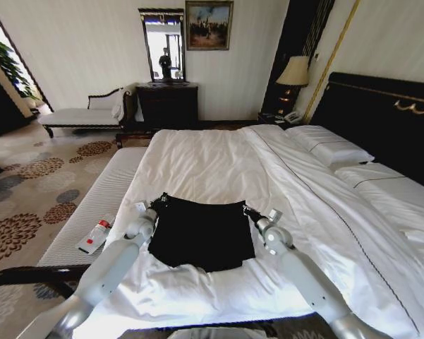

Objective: Fold the clothes on the bed.

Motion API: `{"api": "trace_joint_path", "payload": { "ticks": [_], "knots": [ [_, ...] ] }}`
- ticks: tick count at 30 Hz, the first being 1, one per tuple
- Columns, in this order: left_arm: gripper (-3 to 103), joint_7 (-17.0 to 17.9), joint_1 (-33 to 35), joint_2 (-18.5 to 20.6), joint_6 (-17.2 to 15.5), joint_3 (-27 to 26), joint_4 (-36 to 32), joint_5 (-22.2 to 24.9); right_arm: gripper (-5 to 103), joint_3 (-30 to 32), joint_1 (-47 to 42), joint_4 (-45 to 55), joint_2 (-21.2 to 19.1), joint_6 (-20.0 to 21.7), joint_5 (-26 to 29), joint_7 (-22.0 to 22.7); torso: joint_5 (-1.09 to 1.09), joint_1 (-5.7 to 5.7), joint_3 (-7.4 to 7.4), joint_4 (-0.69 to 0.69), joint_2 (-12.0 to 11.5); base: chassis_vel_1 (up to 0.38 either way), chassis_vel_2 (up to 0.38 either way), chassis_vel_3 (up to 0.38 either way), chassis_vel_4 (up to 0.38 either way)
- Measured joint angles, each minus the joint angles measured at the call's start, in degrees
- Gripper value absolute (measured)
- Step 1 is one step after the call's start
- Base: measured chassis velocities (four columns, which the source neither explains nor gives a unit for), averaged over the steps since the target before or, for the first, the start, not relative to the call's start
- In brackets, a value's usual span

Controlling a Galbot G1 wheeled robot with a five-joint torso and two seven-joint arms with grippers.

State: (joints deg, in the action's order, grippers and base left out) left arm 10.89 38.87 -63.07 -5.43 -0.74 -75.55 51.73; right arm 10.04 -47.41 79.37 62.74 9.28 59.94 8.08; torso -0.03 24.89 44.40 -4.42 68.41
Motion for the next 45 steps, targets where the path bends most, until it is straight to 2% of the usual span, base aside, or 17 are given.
{"api": "trace_joint_path", "payload": {
  "ticks": [6,11,15,27,31,36,45],
  "knots": [
    [1,-1.9,-2.8,-3.6,1.6,0.5,6.8,-2.6,1,0.1,3.9,-5.6,1.9,-2.1,-1.9,-1.7,0.00,0.00,0.00,0.02,0.0,0.000,0.000,0.000,0.000],
    [1,-2.5,-3.7,-5.7,2.2,-0.2,9.2,-4.0,1,0.7,4.3,-7.2,2.7,-3.6,-2.2,-2.2,0.00,-0.01,-0.01,0.00,0.0,0.000,0.000,0.000,0.000],
    [1,-2.6,-3.2,-5.8,2.6,-0.5,8.7,-4.1,1,1.4,3.0,-7.1,2.7,-4.6,-3.0,-2.9,0.01,0.00,-0.01,0.01,0.0,0.000,0.000,0.000,0.000],
    [1,-2.9,8.1,-2.9,5.2,-5.5,-3.4,-5.7,1,4.9,-5.2,-3.0,2.1,-9.9,-8.4,-6.0,-0.01,-0.03,-0.02,0.01,0.0,0.000,0.000,0.000,0.000],
    [1,-3.2,12.8,-2.0,5.8,-6.7,-8.2,-6.5,1,5.8,-8.3,0.1,2.4,-11.6,-12.3,-6.1,0.00,-0.03,-0.03,0.00,0.0,0.000,0.000,0.000,0.000],
    [1,-3.4,15.4,-1.5,6.3,-7.7,-10.3,-6.7,1,6.6,-10.7,2.8,1.8,-12.4,-14.0,-6.0,-0.02,-0.03,-0.02,0.01,0.0,0.000,0.000,0.000,0.000],
    [1,-4.3,20.2,-0.1,7.1,-10.1,-13.1,-7.0,1,7.5,-17.5,5.0,1.5,-16.8,-23.8,-8.0,-0.01,-0.02,-0.02,0.00,0.0,0.000,0.000,0.000,0.000]
  ]
}}
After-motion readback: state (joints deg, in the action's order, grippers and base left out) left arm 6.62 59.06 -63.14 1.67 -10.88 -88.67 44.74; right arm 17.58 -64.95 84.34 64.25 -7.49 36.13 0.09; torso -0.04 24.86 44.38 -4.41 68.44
